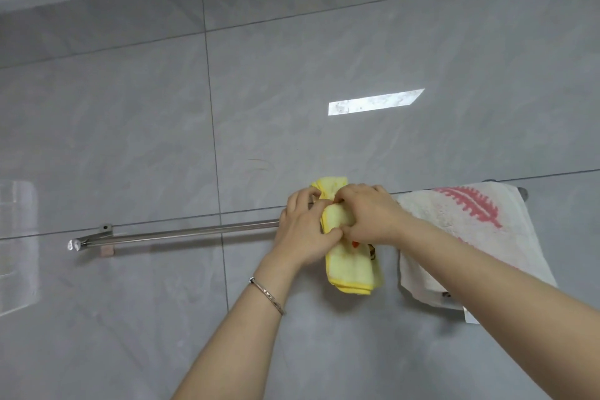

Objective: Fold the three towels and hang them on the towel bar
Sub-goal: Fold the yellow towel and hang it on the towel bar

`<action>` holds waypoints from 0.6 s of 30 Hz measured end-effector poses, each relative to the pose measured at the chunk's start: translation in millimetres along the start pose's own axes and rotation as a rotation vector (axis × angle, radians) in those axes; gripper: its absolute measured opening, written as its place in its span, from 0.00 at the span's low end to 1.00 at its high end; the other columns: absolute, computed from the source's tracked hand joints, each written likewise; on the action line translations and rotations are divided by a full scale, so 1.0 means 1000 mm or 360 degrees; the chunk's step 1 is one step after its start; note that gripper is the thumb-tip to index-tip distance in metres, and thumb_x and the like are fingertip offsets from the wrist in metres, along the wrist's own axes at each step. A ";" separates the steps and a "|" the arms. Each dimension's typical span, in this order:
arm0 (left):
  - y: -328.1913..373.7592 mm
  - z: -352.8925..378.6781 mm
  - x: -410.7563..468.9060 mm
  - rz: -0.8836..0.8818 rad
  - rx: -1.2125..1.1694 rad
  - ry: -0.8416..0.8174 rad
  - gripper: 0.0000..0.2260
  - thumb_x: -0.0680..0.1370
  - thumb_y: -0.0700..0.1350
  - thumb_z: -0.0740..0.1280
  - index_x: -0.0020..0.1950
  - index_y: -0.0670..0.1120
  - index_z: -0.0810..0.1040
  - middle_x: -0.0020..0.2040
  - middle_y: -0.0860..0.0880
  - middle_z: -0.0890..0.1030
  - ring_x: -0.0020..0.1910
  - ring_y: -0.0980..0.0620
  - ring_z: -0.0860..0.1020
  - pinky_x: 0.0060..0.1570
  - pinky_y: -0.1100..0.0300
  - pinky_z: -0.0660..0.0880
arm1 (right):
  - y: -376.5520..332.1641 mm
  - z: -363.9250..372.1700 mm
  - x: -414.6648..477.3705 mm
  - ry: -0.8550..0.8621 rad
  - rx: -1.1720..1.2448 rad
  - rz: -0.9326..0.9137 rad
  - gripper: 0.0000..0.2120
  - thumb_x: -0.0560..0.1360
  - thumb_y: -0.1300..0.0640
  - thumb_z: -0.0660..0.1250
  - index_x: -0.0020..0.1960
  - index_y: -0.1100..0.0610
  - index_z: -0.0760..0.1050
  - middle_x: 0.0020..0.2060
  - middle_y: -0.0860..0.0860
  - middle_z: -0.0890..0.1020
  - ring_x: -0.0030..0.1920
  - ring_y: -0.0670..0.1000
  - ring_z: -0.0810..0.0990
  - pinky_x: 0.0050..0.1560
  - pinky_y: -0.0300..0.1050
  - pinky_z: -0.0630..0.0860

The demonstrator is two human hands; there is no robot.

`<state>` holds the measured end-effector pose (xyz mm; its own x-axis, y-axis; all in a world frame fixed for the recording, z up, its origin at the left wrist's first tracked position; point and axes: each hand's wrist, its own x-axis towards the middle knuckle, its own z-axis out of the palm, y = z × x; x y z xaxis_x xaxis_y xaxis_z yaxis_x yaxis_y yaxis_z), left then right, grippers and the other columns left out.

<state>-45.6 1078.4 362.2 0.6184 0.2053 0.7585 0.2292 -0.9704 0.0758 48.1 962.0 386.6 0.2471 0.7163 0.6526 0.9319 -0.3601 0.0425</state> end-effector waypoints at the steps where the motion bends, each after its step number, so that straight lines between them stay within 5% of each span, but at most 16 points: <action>1: -0.001 0.000 0.001 0.0020 0.0014 0.0014 0.41 0.56 0.65 0.49 0.66 0.54 0.71 0.68 0.52 0.62 0.70 0.52 0.54 0.68 0.57 0.56 | 0.001 -0.001 0.000 -0.0038 0.0030 0.0011 0.24 0.67 0.52 0.68 0.62 0.53 0.68 0.58 0.50 0.75 0.61 0.52 0.71 0.61 0.45 0.62; 11: -0.010 -0.007 0.029 0.0098 0.0072 -0.0237 0.38 0.55 0.66 0.56 0.60 0.49 0.75 0.64 0.54 0.69 0.67 0.52 0.63 0.62 0.58 0.58 | 0.007 -0.011 0.025 -0.0334 0.0063 0.0073 0.26 0.62 0.46 0.75 0.57 0.53 0.75 0.48 0.50 0.81 0.48 0.52 0.78 0.48 0.45 0.75; 16: -0.010 -0.014 0.034 -0.0059 -0.0037 -0.0463 0.12 0.62 0.60 0.59 0.39 0.55 0.70 0.45 0.53 0.70 0.49 0.49 0.71 0.50 0.55 0.63 | 0.005 -0.012 0.035 -0.0526 0.0215 0.0196 0.23 0.59 0.45 0.77 0.49 0.54 0.77 0.41 0.48 0.81 0.42 0.50 0.79 0.43 0.43 0.76; 18: -0.007 -0.015 0.036 -0.0161 -0.0135 -0.0547 0.12 0.62 0.60 0.59 0.34 0.53 0.69 0.40 0.53 0.71 0.44 0.49 0.72 0.43 0.56 0.65 | 0.004 -0.012 0.037 -0.0603 0.0302 0.0228 0.20 0.60 0.46 0.78 0.46 0.54 0.76 0.38 0.47 0.80 0.40 0.49 0.79 0.39 0.41 0.74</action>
<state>-36.2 1091.2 399.0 0.8155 0.3178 0.4838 0.2482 -0.9471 0.2037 58.3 980.3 419.9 0.4238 0.8484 0.3172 0.9048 -0.3807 -0.1908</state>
